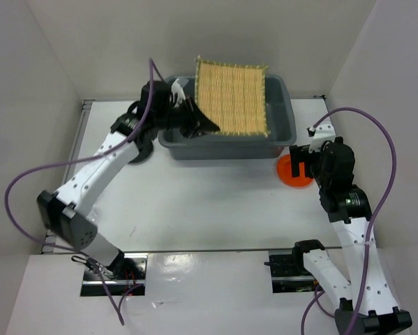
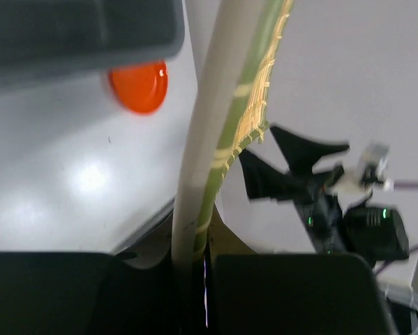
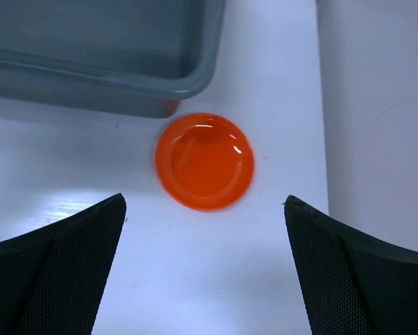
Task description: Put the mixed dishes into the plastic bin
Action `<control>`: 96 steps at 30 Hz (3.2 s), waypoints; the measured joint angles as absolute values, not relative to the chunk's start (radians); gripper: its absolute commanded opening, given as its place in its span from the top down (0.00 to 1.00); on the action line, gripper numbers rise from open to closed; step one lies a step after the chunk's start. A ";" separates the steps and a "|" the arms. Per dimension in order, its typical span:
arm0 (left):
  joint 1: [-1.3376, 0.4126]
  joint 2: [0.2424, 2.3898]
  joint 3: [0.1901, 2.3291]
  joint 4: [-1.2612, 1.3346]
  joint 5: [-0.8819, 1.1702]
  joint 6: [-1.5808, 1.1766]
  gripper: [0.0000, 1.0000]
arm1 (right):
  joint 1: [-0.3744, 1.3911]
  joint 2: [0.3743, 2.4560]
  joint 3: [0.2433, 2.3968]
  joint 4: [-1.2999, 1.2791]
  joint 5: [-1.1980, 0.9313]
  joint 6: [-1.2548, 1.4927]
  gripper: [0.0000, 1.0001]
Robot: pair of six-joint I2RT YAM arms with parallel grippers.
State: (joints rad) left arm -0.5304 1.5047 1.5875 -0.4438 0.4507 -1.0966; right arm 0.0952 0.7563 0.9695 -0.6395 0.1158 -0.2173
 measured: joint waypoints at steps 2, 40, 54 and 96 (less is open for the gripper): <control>-0.497 1.662 1.777 -0.493 0.480 -1.053 1.00 | 0.088 0.754 0.966 -0.622 0.150 -0.208 0.01; -0.437 3.077 3.083 -0.570 0.713 -1.309 0.95 | 0.055 0.607 0.759 -0.445 0.233 -0.275 0.01; -0.428 3.076 3.091 -0.569 0.702 -1.258 0.00 | 0.055 0.617 0.737 -0.407 0.300 -0.270 0.01; -0.562 1.726 1.982 -1.171 -0.215 -0.637 0.00 | -0.573 1.833 1.158 -0.727 -0.617 -0.624 0.01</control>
